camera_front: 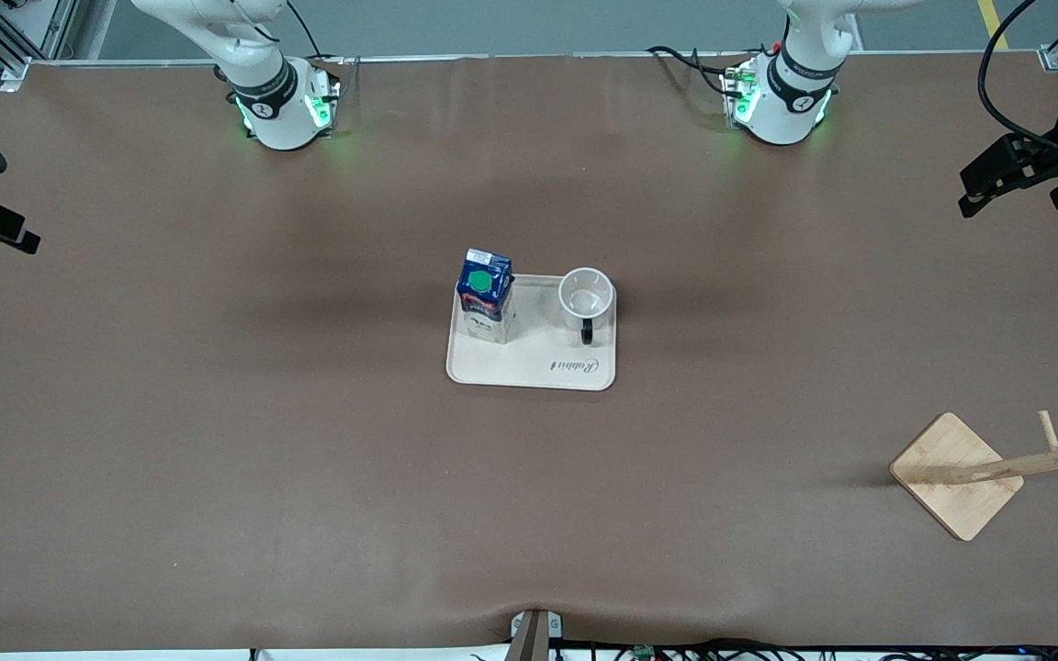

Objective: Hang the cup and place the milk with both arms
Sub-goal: 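Move the left gripper down toward the white mug on the tray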

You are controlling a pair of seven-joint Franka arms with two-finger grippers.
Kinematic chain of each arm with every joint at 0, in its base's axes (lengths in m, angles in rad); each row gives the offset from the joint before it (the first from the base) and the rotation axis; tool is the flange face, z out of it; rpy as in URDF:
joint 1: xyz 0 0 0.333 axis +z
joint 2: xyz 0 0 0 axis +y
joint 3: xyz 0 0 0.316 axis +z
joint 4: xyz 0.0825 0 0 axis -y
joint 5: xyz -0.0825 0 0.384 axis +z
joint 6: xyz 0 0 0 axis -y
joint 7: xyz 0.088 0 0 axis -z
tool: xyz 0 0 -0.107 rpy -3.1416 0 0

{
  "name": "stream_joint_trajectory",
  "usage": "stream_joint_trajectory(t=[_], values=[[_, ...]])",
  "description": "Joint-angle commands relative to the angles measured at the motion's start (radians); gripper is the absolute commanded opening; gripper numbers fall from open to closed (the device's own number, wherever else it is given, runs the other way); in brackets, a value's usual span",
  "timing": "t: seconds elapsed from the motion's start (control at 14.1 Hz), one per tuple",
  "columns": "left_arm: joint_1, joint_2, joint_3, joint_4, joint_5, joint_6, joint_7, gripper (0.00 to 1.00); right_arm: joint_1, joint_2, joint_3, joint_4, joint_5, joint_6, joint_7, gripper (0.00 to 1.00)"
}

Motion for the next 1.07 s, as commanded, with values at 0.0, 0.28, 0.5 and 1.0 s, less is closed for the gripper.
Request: stream_joint_trajectory(t=[0.0, 0.28, 0.5, 1.0], values=[[-0.009, 0.014, -0.006, 0.019, -0.012, -0.005, -0.001, 1.00, -0.017, 0.006, 0.009, 0.009, 0.024, 0.002, 0.007, 1.00], [-0.032, 0.063, -0.070, 0.010, -0.002, 0.004, -0.030, 1.00, -0.013, 0.006, 0.009, 0.011, 0.033, 0.000, 0.007, 1.00], [-0.055, 0.112, -0.185, -0.076, 0.001, 0.138, -0.068, 1.00, -0.016, 0.006, 0.009, 0.011, 0.033, 0.002, 0.007, 1.00], [-0.096, 0.170, -0.356, -0.406, -0.003, 0.571, -0.301, 1.00, -0.017, 0.006, 0.009, 0.011, 0.033, 0.002, 0.007, 1.00]])
